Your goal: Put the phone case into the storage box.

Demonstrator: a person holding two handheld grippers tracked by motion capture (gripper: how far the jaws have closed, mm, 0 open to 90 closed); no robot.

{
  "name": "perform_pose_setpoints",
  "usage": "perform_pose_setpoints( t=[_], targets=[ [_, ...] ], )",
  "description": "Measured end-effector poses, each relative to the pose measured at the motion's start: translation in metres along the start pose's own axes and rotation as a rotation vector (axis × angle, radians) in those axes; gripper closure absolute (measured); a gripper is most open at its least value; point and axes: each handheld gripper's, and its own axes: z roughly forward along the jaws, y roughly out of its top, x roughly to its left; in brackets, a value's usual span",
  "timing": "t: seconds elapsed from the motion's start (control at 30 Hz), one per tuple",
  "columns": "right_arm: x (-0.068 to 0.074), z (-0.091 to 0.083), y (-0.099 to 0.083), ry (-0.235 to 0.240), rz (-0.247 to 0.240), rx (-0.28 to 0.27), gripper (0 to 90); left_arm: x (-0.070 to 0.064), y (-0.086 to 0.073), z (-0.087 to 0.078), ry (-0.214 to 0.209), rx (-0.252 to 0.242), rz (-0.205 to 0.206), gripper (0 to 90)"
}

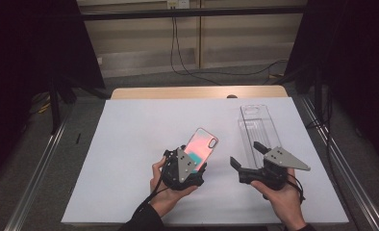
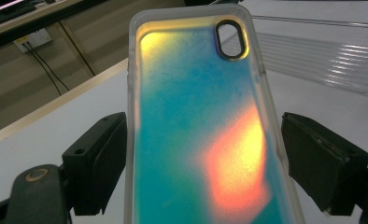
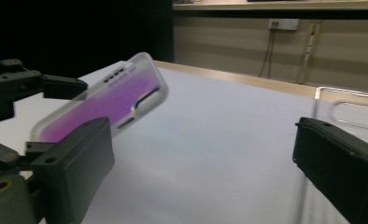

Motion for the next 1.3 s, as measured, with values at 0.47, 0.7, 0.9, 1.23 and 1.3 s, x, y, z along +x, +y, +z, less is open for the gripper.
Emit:
perform_pose_setpoints(
  t=[0.47, 0.7, 0.9, 1.23, 1.3],
  targets=[
    [0.001, 0.030, 0.014, 0.039, 0.062, 0.080, 8.2, -0.003, 0.000, 0.002, -0.003, 0.000, 0.002, 16.9],
    [0.001, 0.038, 0.017, 0.038, 0.093, 0.156, 16.3, -0.004, 0.000, 0.005, 0.002, -0.003, -0.005, 16.9],
    [0.003, 0.043, 0.022, 0.039, 0.126, 0.199, 18.1, -0.004, 0.000, 0.006, -0.001, 0.004, -0.002, 16.9],
    [0.000, 0.054, 0.028, 0.050, 0.188, 0.288, 25.9, -0.005, 0.000, 0.006, 0.000, 0.009, 0.003, 16.9],
    [-0.001, 0.055, 0.030, 0.058, 0.215, 0.309, 27.1, -0.006, 0.000, 0.007, 0.002, 0.007, 0.006, 16.9]
  ],
)
